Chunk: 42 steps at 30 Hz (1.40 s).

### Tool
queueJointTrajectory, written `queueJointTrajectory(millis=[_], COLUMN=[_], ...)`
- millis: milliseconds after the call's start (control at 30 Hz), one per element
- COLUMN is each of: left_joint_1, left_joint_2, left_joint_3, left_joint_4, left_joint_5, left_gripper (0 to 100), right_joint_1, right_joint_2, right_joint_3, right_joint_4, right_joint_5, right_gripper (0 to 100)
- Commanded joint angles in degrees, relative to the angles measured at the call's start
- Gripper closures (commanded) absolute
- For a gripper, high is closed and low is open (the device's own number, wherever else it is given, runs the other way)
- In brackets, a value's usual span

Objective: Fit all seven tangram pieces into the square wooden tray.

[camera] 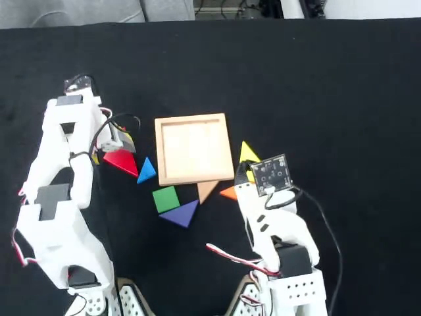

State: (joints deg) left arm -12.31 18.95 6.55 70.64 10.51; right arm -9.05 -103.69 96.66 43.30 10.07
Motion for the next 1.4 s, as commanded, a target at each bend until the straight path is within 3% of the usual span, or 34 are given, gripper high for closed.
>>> queueJointTrajectory(millis=[0,867,1367], left_joint_1=[1.2,0.9,1.2], left_joint_2=[1.3,7.6,8.9], left_joint_3=[-2.9,-8.5,-7.6], left_joint_4=[-0.9,-4.9,-1.8], left_joint_5=[0.0,0.0,0.4], left_gripper=[66,67,67], right_joint_1=[0.7,0.7,0.7], right_joint_2=[-4.1,-4.1,-4.1], right_joint_3=[-0.1,-0.1,-0.1], right_joint_4=[0.3,0.3,0.4], right_joint_5=[0.8,0.8,4.3], right_gripper=[98.6,98.6,98.6])
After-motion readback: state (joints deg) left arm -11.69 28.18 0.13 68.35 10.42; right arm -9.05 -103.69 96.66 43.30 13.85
